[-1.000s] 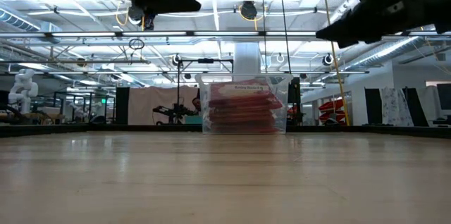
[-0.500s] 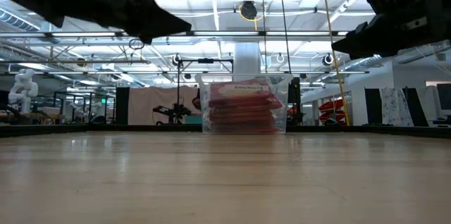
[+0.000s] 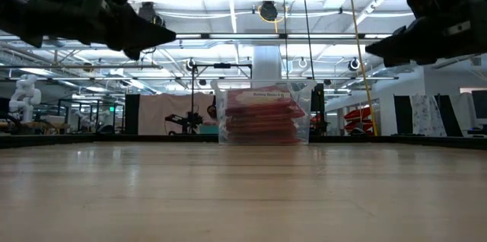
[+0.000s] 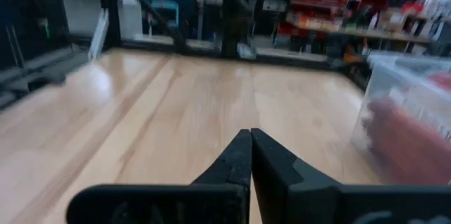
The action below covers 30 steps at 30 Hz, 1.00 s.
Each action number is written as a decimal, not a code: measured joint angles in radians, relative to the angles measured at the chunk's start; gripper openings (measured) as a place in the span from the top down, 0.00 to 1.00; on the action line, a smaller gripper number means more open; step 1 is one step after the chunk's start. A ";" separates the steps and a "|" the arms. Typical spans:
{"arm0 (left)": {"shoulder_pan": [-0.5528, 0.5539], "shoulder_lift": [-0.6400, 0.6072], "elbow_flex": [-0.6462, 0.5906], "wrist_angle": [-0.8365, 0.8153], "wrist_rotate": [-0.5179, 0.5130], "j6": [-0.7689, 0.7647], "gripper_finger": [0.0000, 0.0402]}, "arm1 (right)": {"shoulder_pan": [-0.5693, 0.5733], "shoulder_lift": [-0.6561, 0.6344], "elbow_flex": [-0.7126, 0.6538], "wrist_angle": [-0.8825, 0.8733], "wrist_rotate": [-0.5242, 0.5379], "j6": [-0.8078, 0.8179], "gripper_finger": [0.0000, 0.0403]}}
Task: Sort popcorn bags into baskets
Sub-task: Return to Home Position
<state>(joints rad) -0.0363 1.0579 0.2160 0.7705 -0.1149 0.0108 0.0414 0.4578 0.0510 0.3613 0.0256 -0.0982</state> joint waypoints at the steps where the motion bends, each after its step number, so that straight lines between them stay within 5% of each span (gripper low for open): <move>1: -0.005 -0.018 -0.014 0.001 -0.009 -0.006 0.99 | 0.000 -0.009 -0.003 0.012 0.000 0.000 1.00; 7: -0.044 -0.083 -0.058 0.005 -0.069 -0.009 0.98 | 0.000 -0.044 -0.005 -0.006 0.001 -0.017 1.00; 30: -0.067 -0.287 -0.207 -0.011 -0.044 -0.021 0.99 | 0.000 -0.243 -0.009 -0.156 0.001 -0.037 1.00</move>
<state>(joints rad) -0.1028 0.7710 0.0090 0.7599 -0.1587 -0.0098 0.0414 0.2146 0.0418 0.2058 0.0261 -0.1355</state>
